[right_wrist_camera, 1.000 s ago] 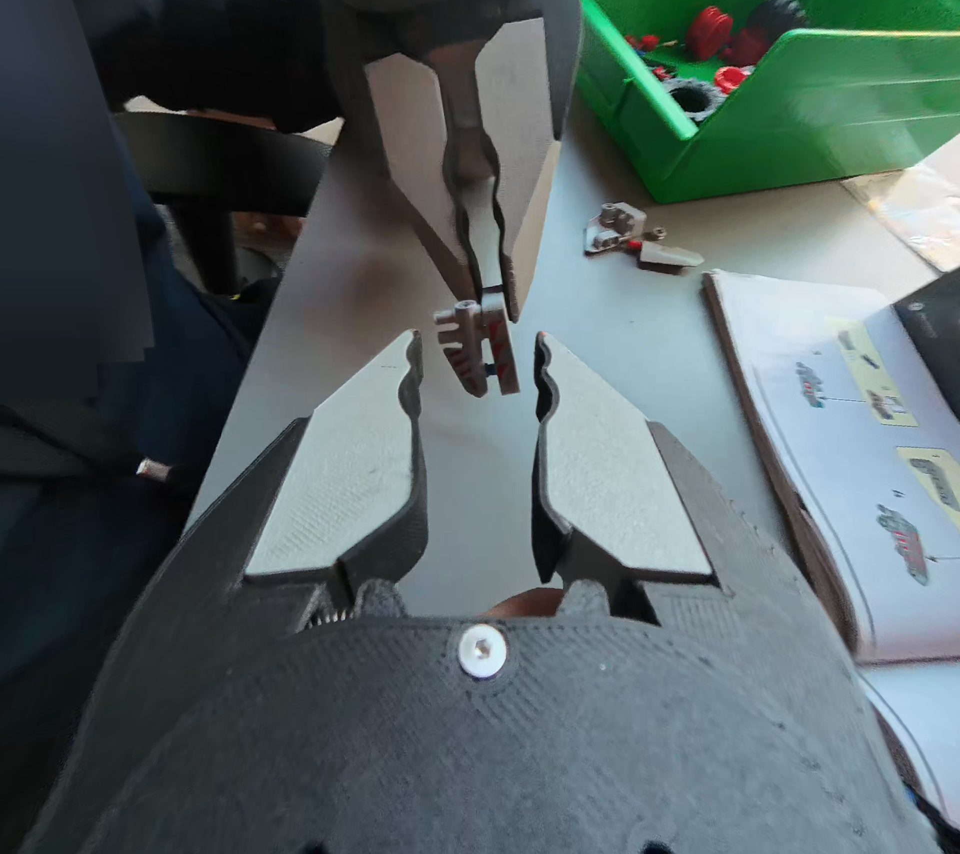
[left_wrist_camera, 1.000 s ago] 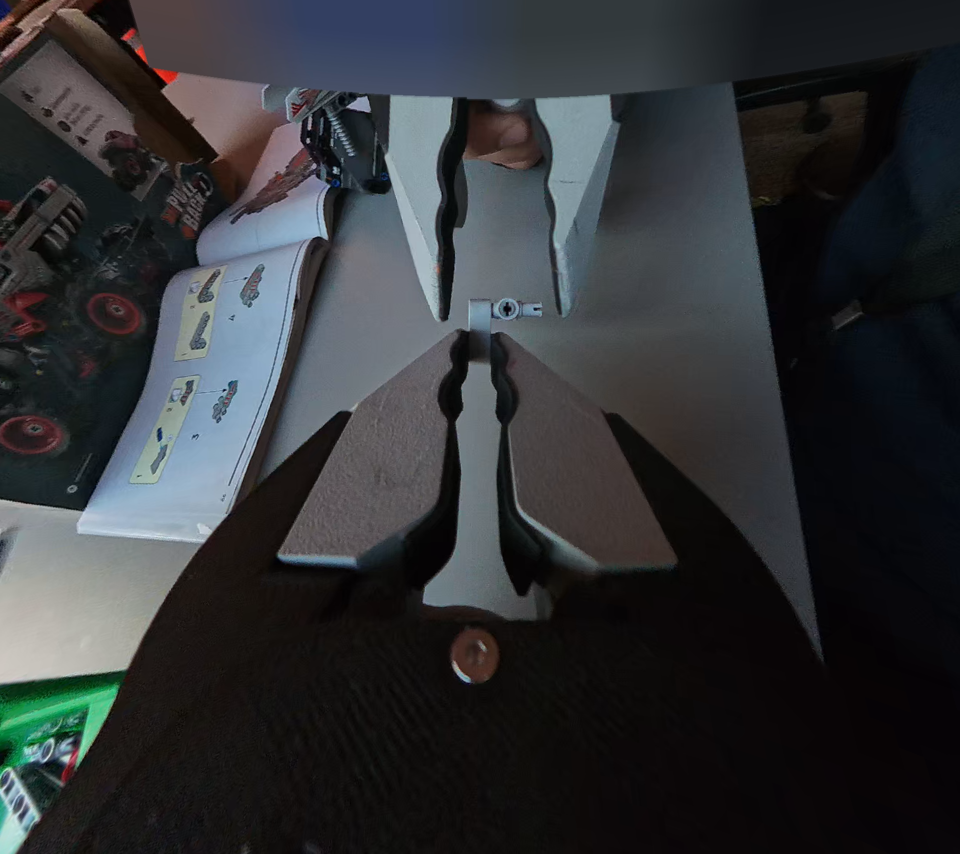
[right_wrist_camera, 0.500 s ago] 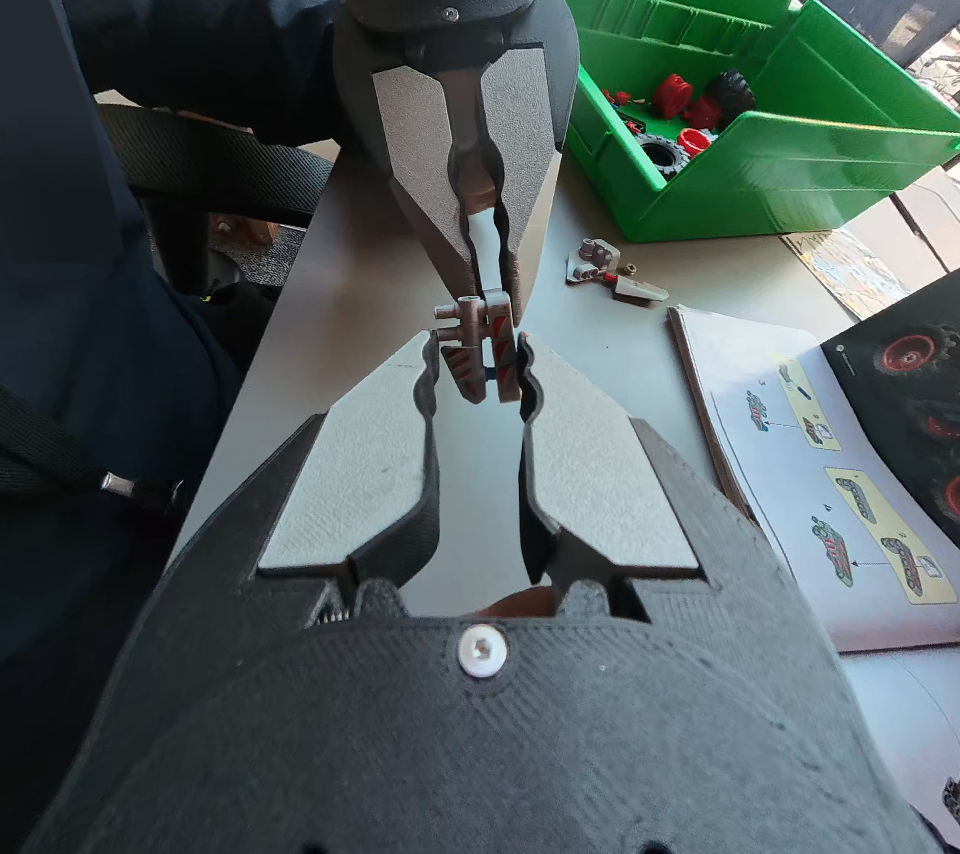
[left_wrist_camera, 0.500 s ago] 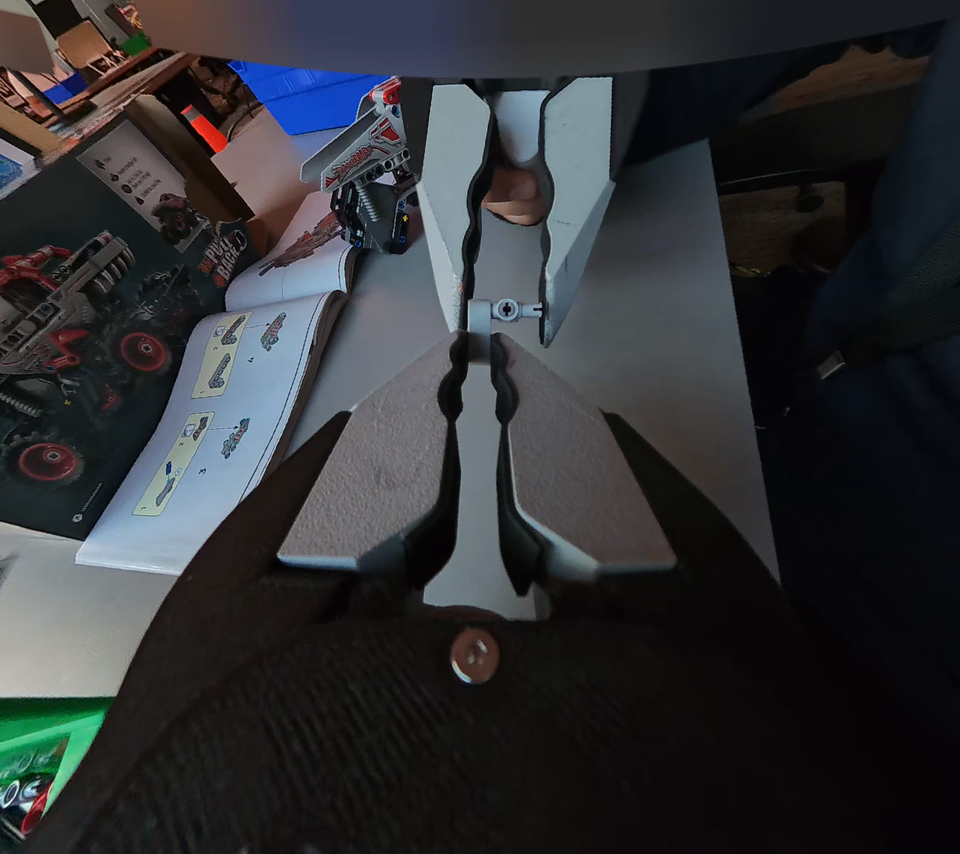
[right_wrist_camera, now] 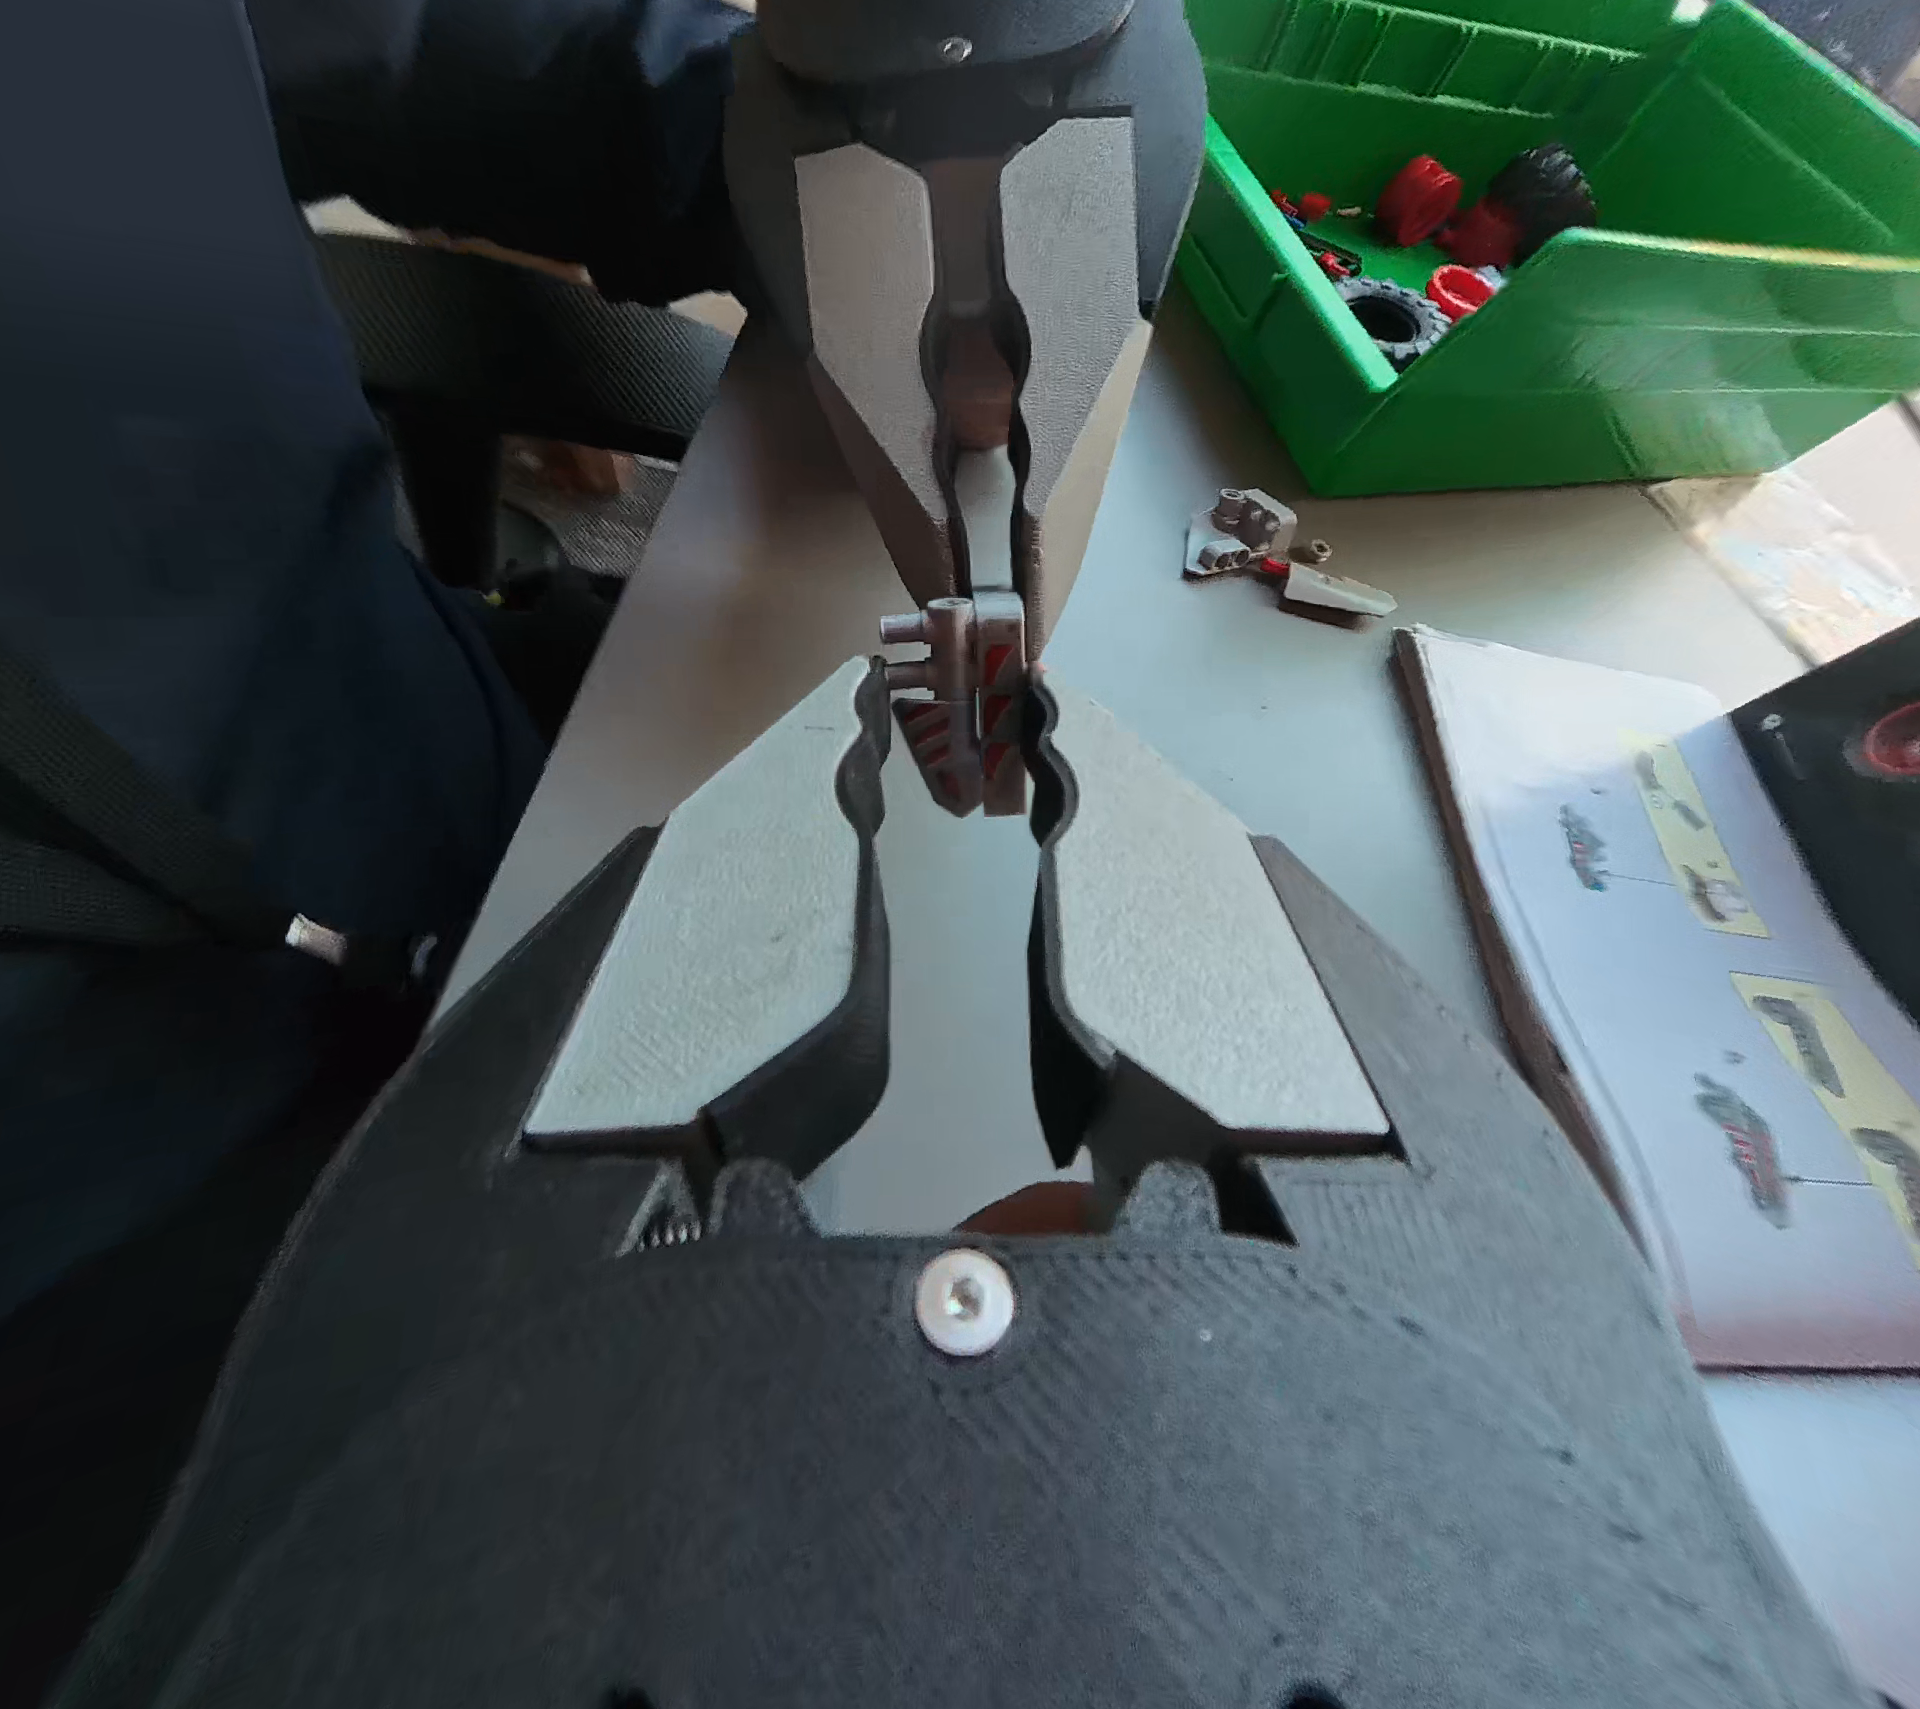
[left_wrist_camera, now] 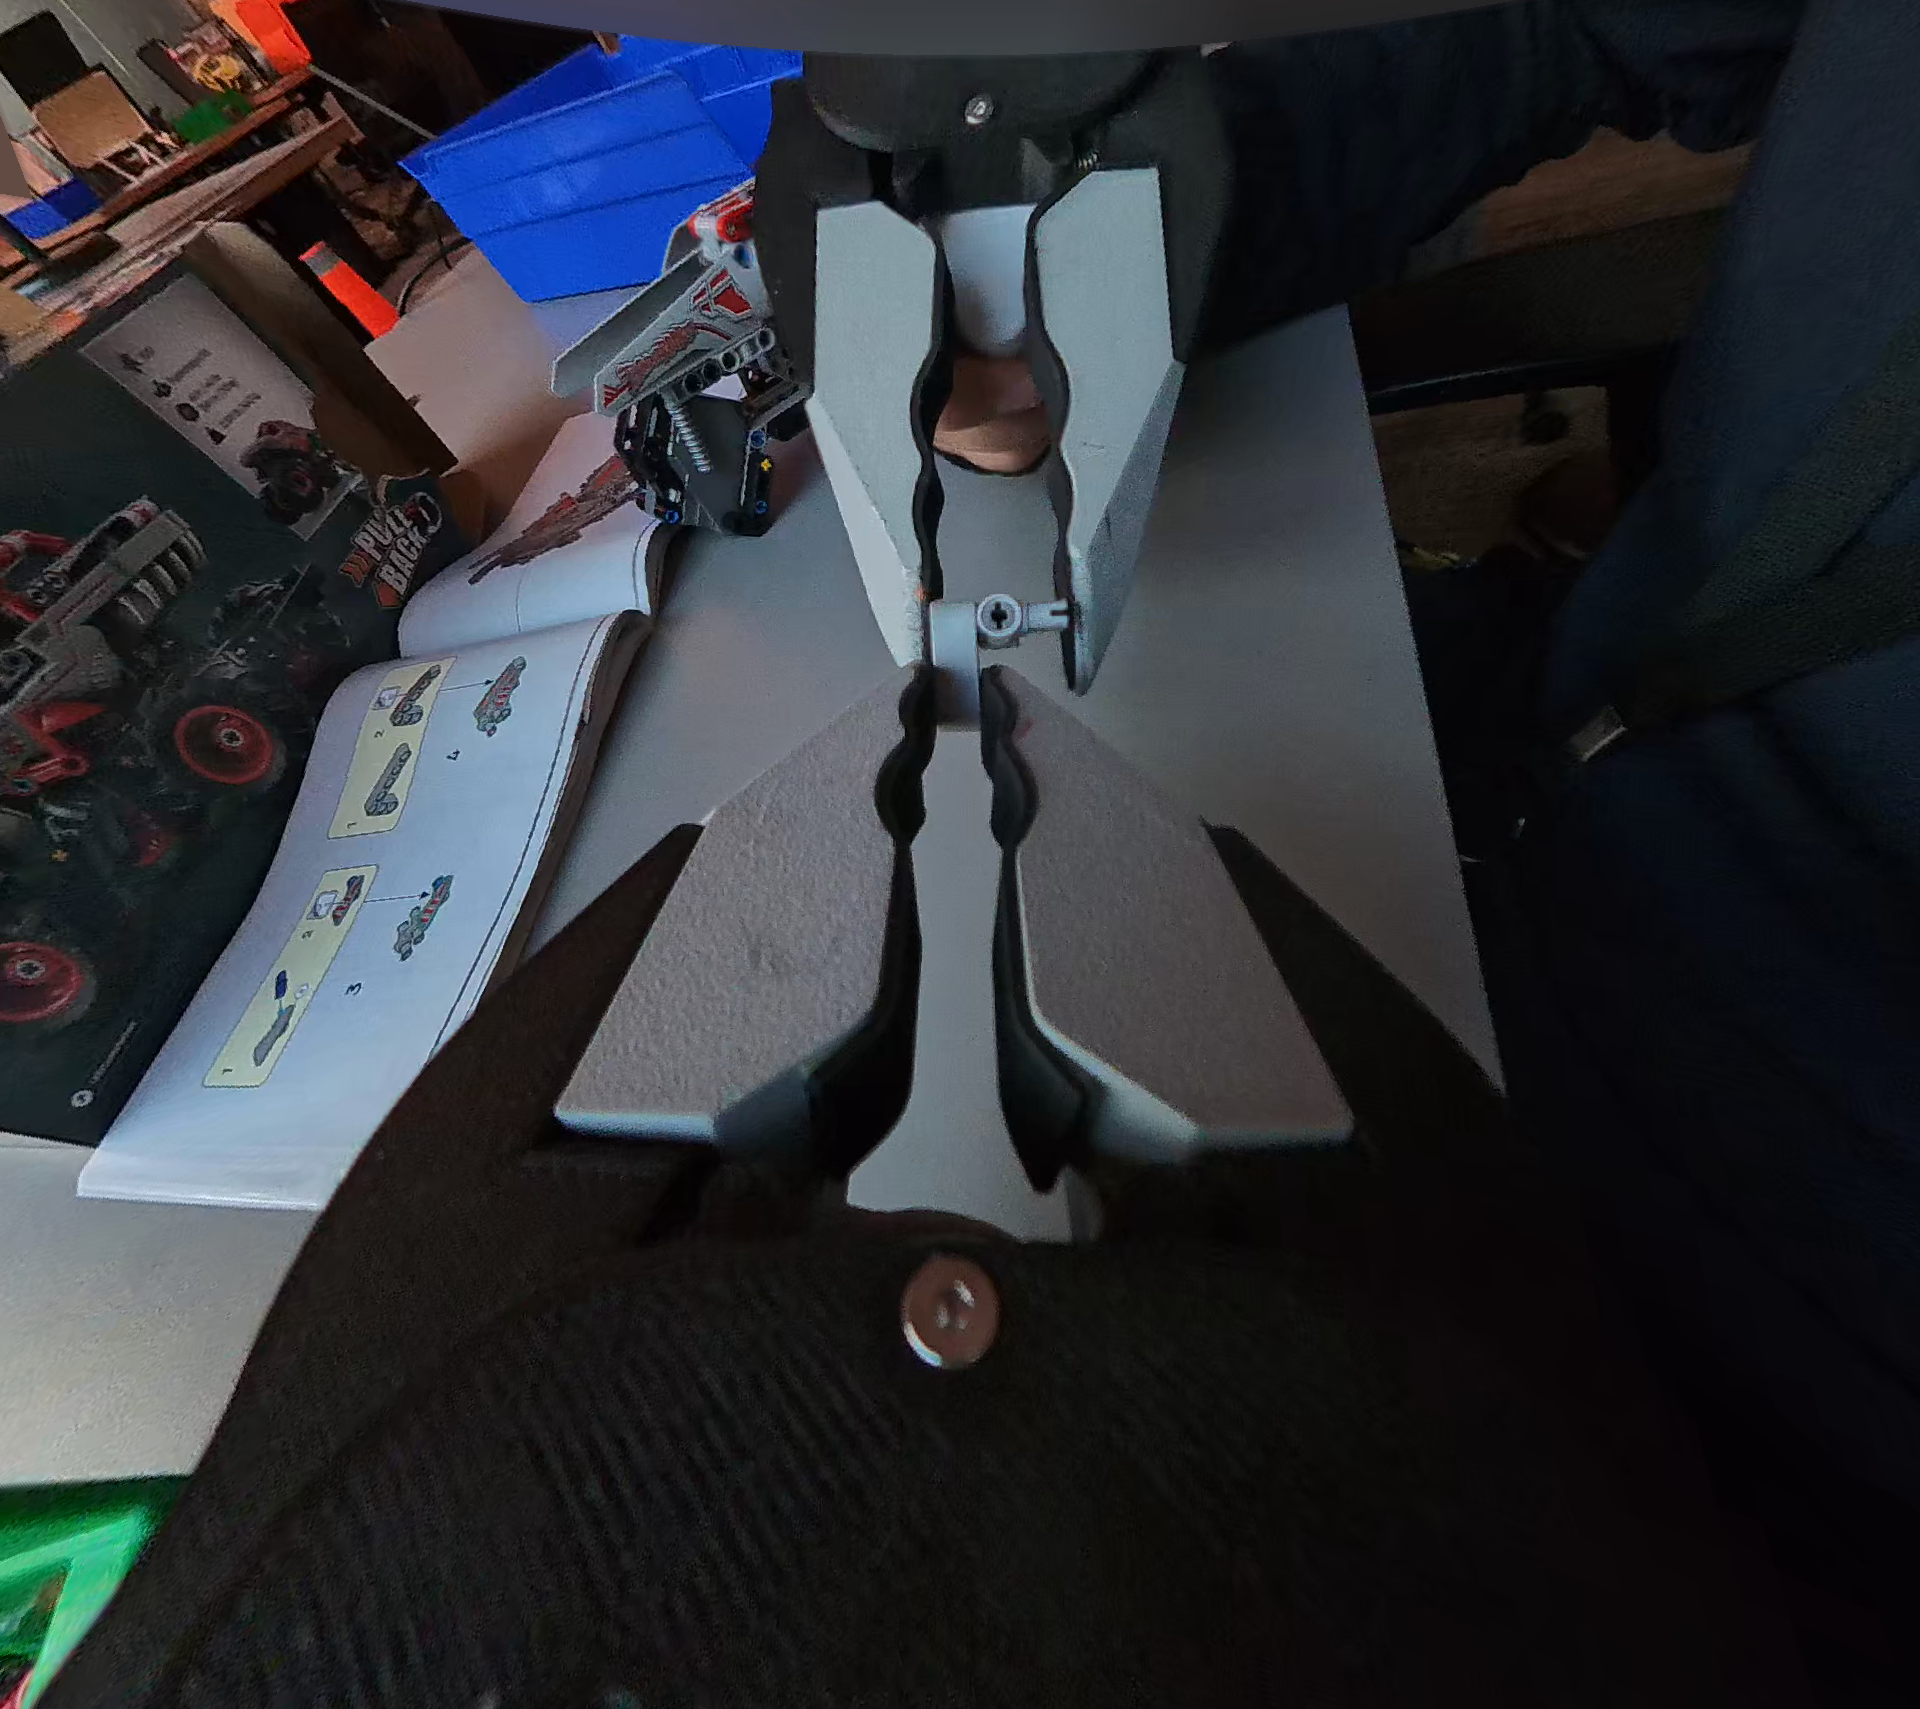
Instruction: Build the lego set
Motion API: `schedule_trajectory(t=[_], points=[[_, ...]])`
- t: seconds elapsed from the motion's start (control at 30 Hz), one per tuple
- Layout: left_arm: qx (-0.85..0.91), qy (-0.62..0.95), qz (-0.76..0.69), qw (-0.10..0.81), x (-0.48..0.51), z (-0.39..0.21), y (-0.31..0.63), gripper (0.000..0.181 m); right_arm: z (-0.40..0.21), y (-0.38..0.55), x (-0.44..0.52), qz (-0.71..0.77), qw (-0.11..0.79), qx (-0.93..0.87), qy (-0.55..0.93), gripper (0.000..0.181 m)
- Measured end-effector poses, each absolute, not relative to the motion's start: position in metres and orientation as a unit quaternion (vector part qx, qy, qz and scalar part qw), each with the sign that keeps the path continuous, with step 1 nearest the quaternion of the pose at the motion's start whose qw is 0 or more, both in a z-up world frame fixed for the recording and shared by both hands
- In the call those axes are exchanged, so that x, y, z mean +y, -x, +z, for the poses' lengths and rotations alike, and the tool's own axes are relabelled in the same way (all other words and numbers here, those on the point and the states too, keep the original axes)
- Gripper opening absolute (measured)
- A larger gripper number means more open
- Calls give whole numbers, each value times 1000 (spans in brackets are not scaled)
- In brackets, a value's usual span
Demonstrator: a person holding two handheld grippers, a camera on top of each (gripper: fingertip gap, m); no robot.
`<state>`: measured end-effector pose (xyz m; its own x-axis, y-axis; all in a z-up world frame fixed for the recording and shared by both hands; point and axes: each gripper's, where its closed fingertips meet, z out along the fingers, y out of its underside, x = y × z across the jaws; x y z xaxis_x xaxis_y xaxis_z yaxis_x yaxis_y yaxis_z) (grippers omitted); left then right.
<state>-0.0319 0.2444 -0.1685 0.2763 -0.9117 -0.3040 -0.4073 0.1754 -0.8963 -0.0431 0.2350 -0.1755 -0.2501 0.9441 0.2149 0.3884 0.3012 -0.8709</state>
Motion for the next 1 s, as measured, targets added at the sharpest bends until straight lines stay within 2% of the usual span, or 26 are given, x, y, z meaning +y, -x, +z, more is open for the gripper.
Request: schedule_trajectory(t=[0.07, 0.27, 0.33, 0.53, 0.73, 0.87, 1.0], points=[[547, 602, -239, 530, 246, -168, 32, 6, -175, 43, 237, 393, 366, -684, 494, 24], [525, 604, -256, 542, 248, -161, 31, 6, -180, 42, 244, 355, 386, -686, 504, 36], [522, 606, -261, 541, 248, -160, 31, 6, -181, 41, 245, 348, 393, -691, 497, 24], [503, 620, -294, 526, 251, -159, 31, 6, -179, 41, 247, 347, 394, -691, 497, 20], [444, 657, -306, 527, 274, -155, 32, 6, -183, 37, 278, 316, 414, -661, 541, 30], [399, 682, -281, 545, 292, -154, 41, 6, -181, 33, 302, 267, 460, -639, 556, 40], [341, 754, -282, 486, 306, -172, 46, 6, -186, 31, 316, 200, 494, -638, 556, 46]])
